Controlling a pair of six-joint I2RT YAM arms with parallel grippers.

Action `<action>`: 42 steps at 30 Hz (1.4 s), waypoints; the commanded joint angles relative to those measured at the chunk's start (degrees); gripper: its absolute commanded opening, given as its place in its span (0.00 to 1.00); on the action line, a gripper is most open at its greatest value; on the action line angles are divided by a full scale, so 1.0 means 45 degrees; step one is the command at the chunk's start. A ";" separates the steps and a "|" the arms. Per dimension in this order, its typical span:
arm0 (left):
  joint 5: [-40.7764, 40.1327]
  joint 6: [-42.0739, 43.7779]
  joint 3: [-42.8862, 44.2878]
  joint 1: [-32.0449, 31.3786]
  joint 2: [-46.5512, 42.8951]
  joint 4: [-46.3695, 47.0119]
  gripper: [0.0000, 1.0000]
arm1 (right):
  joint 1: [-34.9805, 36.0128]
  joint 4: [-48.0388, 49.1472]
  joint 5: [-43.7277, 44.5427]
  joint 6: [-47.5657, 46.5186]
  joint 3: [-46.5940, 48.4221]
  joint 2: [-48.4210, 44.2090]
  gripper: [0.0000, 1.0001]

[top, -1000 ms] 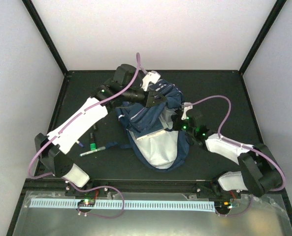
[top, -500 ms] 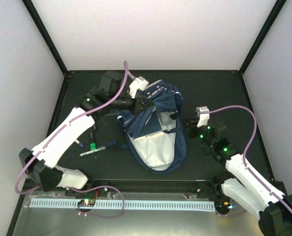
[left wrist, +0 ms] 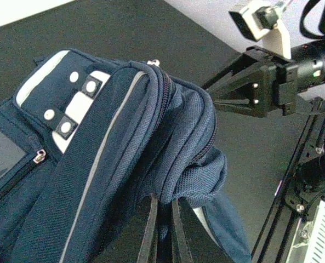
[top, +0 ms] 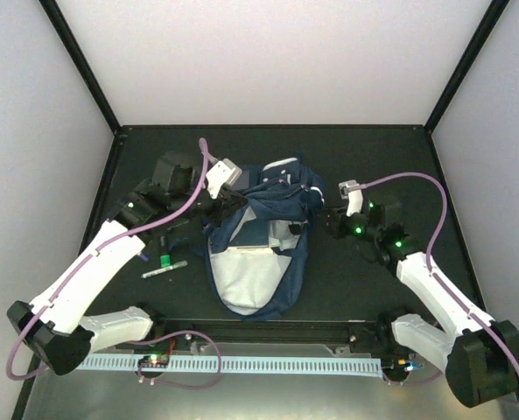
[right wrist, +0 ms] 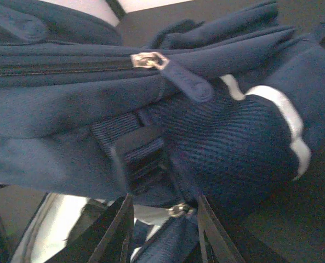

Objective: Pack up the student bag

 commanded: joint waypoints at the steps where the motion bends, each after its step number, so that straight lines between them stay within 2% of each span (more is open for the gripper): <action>1: -0.1061 0.0379 -0.0218 0.0340 -0.0181 0.0086 0.02 | -0.0045 0.0514 -0.1641 -0.0051 -0.0508 -0.0524 0.36; 14: -0.1591 0.0337 -0.0081 0.0576 -0.0222 0.0009 0.02 | -0.0026 0.1104 -0.1864 0.0376 -0.1813 -0.0563 0.36; 22: -0.2240 0.0075 -0.0283 0.0848 -0.0421 0.0044 0.02 | 0.0151 0.1500 -0.1543 0.0402 -0.1368 0.0393 0.36; 30: -0.1869 -0.0085 -0.0393 0.1082 -0.0399 0.0211 0.02 | 0.0479 0.1993 -0.1527 0.0384 -0.1041 0.1343 0.32; 32: -0.1864 -0.0066 -0.0393 0.1115 -0.0389 0.0228 0.02 | 0.0503 0.2075 -0.1470 0.0207 -0.0938 0.1386 0.32; 36: -0.1883 -0.0026 -0.0364 0.1194 -0.0349 0.0272 0.02 | 0.0516 0.2008 -0.1808 -0.0409 -0.0412 0.1861 0.25; 42: -0.1883 -0.0012 -0.0277 0.1372 -0.0285 0.0312 0.02 | 0.0561 0.1664 -0.1709 -0.1267 0.0288 0.2767 0.23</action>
